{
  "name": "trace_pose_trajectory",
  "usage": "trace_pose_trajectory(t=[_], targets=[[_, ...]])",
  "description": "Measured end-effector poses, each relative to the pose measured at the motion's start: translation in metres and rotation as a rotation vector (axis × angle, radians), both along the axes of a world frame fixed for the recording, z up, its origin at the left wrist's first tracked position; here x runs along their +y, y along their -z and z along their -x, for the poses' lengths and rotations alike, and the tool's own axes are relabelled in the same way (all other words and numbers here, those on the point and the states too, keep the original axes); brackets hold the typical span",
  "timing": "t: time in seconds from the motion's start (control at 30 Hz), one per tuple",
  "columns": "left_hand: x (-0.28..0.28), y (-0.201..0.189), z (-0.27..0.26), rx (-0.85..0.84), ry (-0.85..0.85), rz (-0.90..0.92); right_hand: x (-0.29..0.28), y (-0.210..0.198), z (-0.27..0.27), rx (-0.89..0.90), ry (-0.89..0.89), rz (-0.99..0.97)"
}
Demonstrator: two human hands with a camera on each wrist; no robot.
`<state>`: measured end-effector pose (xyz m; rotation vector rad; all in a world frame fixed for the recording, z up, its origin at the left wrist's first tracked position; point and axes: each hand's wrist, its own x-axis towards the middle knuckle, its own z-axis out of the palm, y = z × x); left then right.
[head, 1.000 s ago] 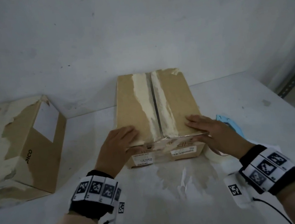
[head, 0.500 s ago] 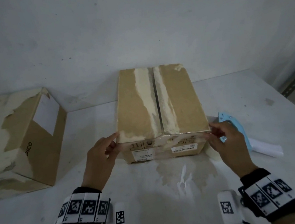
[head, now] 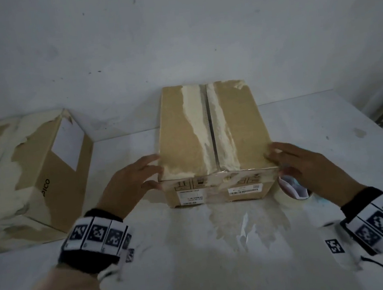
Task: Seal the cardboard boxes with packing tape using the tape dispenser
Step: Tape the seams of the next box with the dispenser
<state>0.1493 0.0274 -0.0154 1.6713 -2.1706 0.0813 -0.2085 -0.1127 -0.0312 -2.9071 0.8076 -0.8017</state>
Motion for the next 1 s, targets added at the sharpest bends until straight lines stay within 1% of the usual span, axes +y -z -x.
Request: trace_pose_trajectory(t=[0.07,0.13,0.2,0.27,0.33,0.4,0.53,0.6,0.67,0.7,0.73,0.77,0.83,0.9,0.93,0.97,1.0], targets=[[-0.010,-0.012,-0.006,-0.139,0.121,-0.078,-0.001,-0.002,0.001,0.094,-0.034,0.049],[-0.018,-0.017,-0.008,-0.216,0.239,-0.124,-0.005,-0.003,0.002,0.133,-0.053,0.059],[-0.024,-0.018,-0.010,-0.283,0.338,-0.113,-0.007,-0.003,0.001,0.116,-0.060,0.050],[-0.029,-0.019,-0.013,-0.324,0.392,-0.067,-0.008,-0.005,0.000,0.106,-0.081,0.034],[-0.032,-0.021,-0.014,-0.358,0.399,-0.028,-0.008,-0.008,-0.001,0.102,-0.091,0.023],[-0.032,-0.019,-0.015,-0.357,0.394,-0.024,-0.007,-0.010,-0.003,0.095,-0.081,0.015],[-0.029,-0.015,-0.018,-0.286,0.395,-0.034,-0.006,-0.012,-0.004,0.087,-0.076,-0.005],[-0.033,-0.013,-0.020,-0.262,0.349,-0.001,-0.004,-0.014,-0.005,0.104,-0.057,-0.061],[-0.035,-0.010,-0.019,-0.216,0.247,0.034,-0.004,-0.015,-0.004,0.102,-0.041,-0.139],[-0.033,-0.005,-0.018,-0.174,0.174,0.064,-0.004,-0.014,-0.003,0.095,-0.027,-0.175],[-0.030,0.000,-0.014,-0.095,0.086,0.088,-0.005,-0.013,-0.001,0.079,-0.017,-0.224],[-0.024,0.006,-0.009,0.023,-0.015,0.101,-0.004,-0.012,0.000,0.057,-0.009,-0.298],[-0.009,0.013,0.005,0.334,-0.295,0.070,-0.001,-0.012,0.002,-0.020,0.008,-0.468],[0.006,0.016,0.026,0.674,-0.540,-0.063,0.006,-0.014,-0.001,-0.084,0.014,-0.583],[0.011,0.018,0.037,0.798,-0.612,-0.130,0.009,-0.014,-0.004,-0.118,0.014,-0.607],[0.015,0.021,0.047,0.886,-0.649,-0.159,0.011,-0.013,-0.007,-0.144,0.024,-0.618],[0.017,0.025,0.056,0.919,-0.646,-0.151,0.011,-0.011,-0.008,-0.171,0.031,-0.632]])
